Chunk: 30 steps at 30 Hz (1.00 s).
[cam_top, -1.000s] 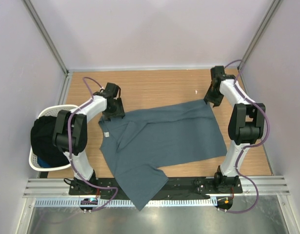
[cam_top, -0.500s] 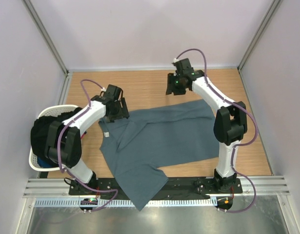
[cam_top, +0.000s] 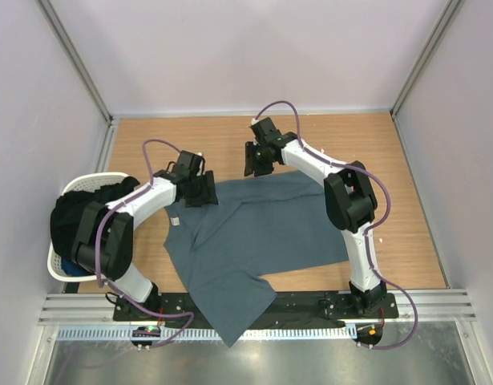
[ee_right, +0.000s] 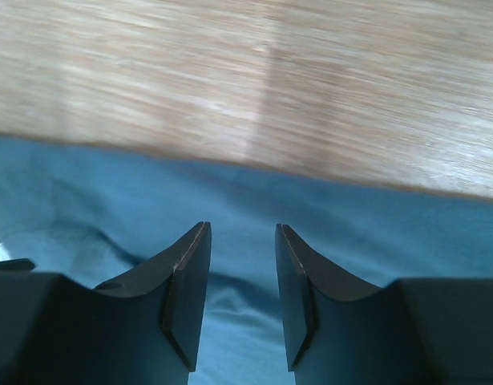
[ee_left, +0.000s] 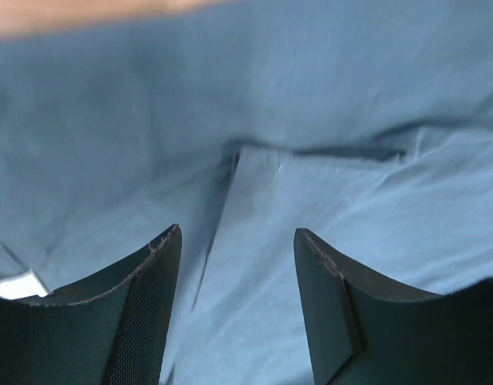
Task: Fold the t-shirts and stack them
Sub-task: Fold the tshirt
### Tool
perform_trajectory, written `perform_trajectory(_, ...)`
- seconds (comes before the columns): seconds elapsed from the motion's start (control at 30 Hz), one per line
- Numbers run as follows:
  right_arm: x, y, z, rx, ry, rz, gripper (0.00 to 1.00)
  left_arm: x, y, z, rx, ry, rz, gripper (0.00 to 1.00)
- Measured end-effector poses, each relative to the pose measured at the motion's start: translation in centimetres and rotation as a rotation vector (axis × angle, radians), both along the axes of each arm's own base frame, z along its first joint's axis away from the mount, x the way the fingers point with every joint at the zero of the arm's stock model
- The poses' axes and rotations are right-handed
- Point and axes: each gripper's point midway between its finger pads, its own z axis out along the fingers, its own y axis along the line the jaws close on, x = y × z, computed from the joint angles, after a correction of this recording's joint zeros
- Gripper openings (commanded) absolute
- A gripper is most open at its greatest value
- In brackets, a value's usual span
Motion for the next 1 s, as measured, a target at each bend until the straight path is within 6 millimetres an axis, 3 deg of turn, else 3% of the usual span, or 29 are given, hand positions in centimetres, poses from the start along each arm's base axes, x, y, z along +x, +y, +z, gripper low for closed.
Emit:
perform_trajectory(0.23, 0.6, -1.1, -1.2, -0.052, 0.0, -0.047, 0.34, 2.2, -0.8, -0.5, -0.015, -0.072, -0.033, 0.57)
perform_trajectory(0.6, 0.6, -1.7, -3.1, -0.091, 0.006, -0.065, 0.29, 2.8, -1.7, -2.6, -0.038, -0.044, -0.051, 0.43)
perform_trajectory(0.77, 0.6, -1.9, -4.1, -0.105, 0.016, -0.067, 0.28, 3.0, -2.3, -3.3, -0.056, -0.027, -0.062, 0.29)
perform_trajectory(0.83, 0.6, -2.2, -4.5, -0.119, 0.016, -0.074, 0.28, 2.9, -2.4, -3.2, -0.061, -0.026, -0.063, 0.09)
perform_trajectory(1.0, 0.6, -2.5, -4.9, -0.132, 0.013, -0.083, 0.28, 2.9, -2.5, -3.1, -0.071, -0.025, -0.063, 0.0)
